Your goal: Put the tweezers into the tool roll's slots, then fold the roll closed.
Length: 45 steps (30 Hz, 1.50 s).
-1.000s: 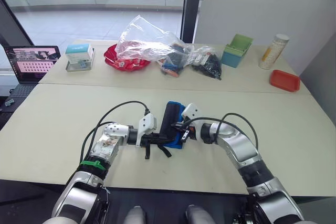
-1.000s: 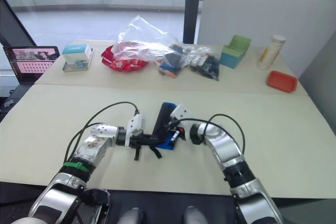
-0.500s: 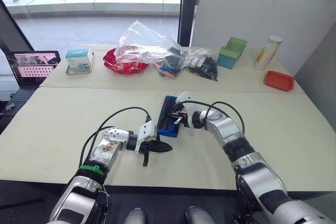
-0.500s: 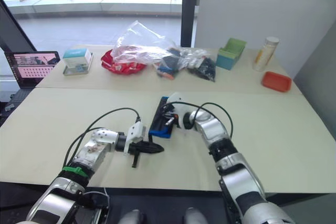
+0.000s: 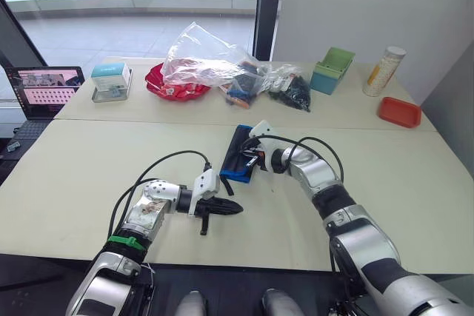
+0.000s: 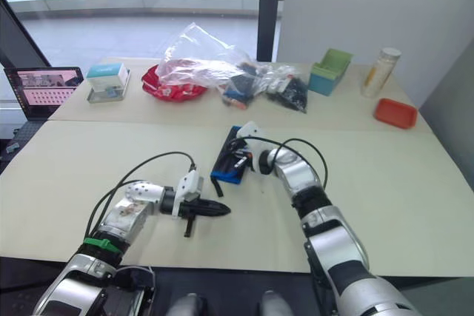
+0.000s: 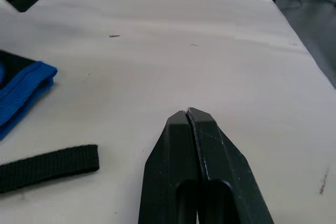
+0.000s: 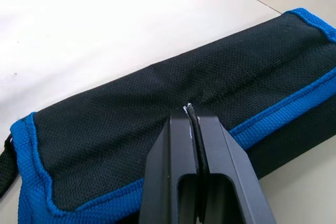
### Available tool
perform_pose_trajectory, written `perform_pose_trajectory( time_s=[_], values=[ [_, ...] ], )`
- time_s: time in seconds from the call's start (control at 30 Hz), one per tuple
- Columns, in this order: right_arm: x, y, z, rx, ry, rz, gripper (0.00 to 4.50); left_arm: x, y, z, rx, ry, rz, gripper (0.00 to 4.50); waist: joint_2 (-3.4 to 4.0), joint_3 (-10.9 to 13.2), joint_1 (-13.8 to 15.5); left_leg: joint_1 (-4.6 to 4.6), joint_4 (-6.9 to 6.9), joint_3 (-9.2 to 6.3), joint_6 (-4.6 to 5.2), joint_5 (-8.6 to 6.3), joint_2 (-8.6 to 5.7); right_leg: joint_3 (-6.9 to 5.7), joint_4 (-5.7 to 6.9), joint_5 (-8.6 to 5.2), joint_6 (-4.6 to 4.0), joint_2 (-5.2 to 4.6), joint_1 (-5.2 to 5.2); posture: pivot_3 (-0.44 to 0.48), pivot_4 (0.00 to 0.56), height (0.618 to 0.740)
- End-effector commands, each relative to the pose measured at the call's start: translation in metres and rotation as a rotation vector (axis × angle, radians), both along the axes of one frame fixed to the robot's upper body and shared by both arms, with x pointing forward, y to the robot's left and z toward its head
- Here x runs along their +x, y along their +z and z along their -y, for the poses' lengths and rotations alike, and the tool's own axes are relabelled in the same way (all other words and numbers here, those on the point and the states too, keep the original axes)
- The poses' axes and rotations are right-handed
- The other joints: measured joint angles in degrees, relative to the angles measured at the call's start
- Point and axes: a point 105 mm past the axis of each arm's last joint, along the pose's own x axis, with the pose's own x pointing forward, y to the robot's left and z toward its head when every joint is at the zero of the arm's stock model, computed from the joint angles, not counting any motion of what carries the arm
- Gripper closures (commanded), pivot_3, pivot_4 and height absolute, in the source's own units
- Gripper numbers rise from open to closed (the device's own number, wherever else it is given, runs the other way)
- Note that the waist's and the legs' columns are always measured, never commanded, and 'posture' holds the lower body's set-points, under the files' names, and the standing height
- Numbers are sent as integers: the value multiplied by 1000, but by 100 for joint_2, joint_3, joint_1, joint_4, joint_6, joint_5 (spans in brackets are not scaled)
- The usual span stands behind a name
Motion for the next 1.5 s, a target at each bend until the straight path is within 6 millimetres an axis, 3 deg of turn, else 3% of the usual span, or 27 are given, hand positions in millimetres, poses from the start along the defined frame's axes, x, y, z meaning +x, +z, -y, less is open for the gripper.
perform_pose_trajectory(
  time_s=[0.03, 0.13, 0.23, 0.37, 0.6, 0.73, 0.9, 1.07, 1.17, 1.27, 1.37, 1.5],
  values=[
    [-30, -57, 14, -106, 15, -207, 4500, 5, 46, -16, -113, 40, 33, 4468, 0, 0, 0, -5, -3, -6, 0, -1, -2, -4, 2, 0, 0, 0, -5, 0, 150, 723],
    [-50, -76, 13, -134, 61, -267, 4500, 3, 57, -22, -124, 56, 46, 4468, 1, 0, 11, -2, -11, -11, 2, -6, -6, -12, -5, 0, 0, -6, 2, 0, 150, 723],
    [-63, -82, 10, -134, 86, -292, 4500, 0, 61, -22, -127, 51, 42, 4468, -1, -1, -1, 4, -11, -11, -6, -12, -9, -12, -24, 0, 0, -9, 18, 0, 150, 723],
    [-66, -81, 10, -132, 81, -287, 4500, 18, 70, -17, -167, 107, 89, 4468, -2, 0, 3, 8, -11, -8, -6, -12, -5, -14, -32, -1, 1, -6, 18, 0, 150, 723],
    [-58, -62, 5, -83, 79, -214, 4500, 54, 59, -5, -130, 169, 138, 4468, -6, 1, -13, 2, -11, -7, -7, -12, -5, -19, -46, 0, 0, -7, 17, 0, 150, 723],
    [-52, -43, 7, -58, 71, -158, 4500, 81, 36, 6, -7, 289, 215, 4468, -9, 3, 11, -5, -11, -10, -6, -12, -6, -22, -43, 0, 0, -7, 11, 0, 150, 723],
    [-52, -28, 6, -34, 70, -133, 4500, 77, -10, 8, 171, 269, 210, 4468, -11, 4, 27, -23, -9, -12, -6, -12, -18, -22, -44, 0, 0, -18, 1, 0, 150, 723],
    [-34, -1, 5, 29, 32, -68, 4500, 72, -27, 8, 204, 265, 171, 4468, -11, 4, 31, -23, -6, -14, -6, -11, -23, -23, -42, 0, 0, -21, 2, 0, 150, 723],
    [-19, 18, 2, 78, -7, -18, 4500, 72, -29, 9, 199, 267, 157, 4468, -10, 4, 18, -23, -5, -15, -6, -10, -21, -24, -42, 0, 0, -19, 2, 0, 150, 723],
    [-8, 23, -3, 84, -28, 7, 4500, 71, -27, 10, 193, 261, 160, 4468, -10, 4, 21, -23, -2, -16, -7, -8, -23, -23, -37, 0, 0, -20, 2, 0, 150, 723],
    [1, 10, -12, 26, -39, -14, 4500, 71, -25, 11, 187, 260, 162, 4468, -10, 4, 19, -22, -2, -18, -7, -8, -29, -23, -23, 1, 0, -24, 0, 0, 150, 723],
    [14, -16, -1, -80, -137, -67, 4500, 71, -24, 11, 185, 255, 169, 4468, -10, 4, 1, -6, -3, -20, -7, -8, -37, -22, -6, 1, 0, -32, 6, 0, 150, 723]
  ],
)
